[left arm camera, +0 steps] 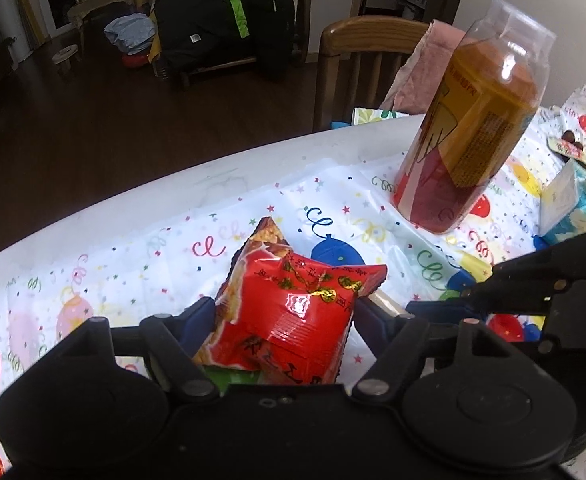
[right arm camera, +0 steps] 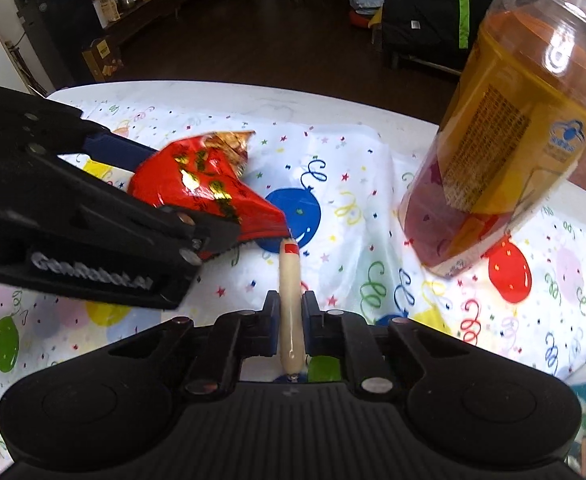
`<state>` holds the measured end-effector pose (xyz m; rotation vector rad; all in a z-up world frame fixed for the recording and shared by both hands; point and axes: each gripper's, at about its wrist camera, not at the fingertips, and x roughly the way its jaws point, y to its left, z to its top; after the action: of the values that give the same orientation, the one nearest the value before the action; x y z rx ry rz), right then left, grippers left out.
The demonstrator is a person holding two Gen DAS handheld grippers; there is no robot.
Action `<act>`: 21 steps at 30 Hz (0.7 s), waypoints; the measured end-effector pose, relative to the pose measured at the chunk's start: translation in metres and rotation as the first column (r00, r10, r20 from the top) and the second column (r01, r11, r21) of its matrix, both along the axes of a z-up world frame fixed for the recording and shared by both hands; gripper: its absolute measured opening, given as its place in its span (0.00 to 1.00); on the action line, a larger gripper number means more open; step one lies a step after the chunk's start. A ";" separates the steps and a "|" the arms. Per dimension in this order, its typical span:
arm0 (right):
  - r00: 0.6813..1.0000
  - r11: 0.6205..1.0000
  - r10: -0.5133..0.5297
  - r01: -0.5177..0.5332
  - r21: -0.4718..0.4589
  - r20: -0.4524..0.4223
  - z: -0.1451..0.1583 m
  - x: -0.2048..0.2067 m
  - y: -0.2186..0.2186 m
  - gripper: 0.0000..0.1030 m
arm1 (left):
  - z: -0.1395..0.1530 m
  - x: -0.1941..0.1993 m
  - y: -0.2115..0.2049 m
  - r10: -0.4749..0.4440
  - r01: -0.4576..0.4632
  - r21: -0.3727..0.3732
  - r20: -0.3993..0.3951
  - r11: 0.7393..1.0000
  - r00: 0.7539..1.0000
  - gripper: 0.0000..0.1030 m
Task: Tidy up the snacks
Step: 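Grasp the red wrapper with left tool while right tool grasps the wooden stick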
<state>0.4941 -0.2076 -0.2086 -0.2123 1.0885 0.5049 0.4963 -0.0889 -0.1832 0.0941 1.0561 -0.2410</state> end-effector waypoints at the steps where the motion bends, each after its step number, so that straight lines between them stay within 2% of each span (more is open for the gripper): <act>1: 1.000 1.000 -0.004 0.004 -0.001 -0.005 0.001 -0.003 -0.001 0.11 | 0.003 -0.003 0.001 0.004 -0.004 -0.008 0.002 1.000 1.000 0.72; 5: 0.999 0.999 -0.029 0.030 0.021 -0.034 0.007 -0.014 -0.008 0.11 | 0.014 -0.017 0.007 0.025 -0.025 -0.031 0.007 0.999 1.000 0.72; 10: 0.997 0.997 -0.051 0.054 0.050 -0.065 0.021 -0.031 -0.017 0.11 | 0.030 -0.039 0.011 0.029 -0.029 -0.024 0.014 0.999 0.999 0.72; 21: 0.994 0.996 -0.043 0.050 0.076 -0.097 0.065 -0.099 -0.028 0.11 | 0.067 -0.099 0.017 0.031 -0.031 -0.008 0.019 0.999 0.999 0.71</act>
<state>0.3947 -0.2357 -0.1436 -0.0944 1.1614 0.5193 0.3968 -0.0721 -0.1161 0.0725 1.0370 -0.2156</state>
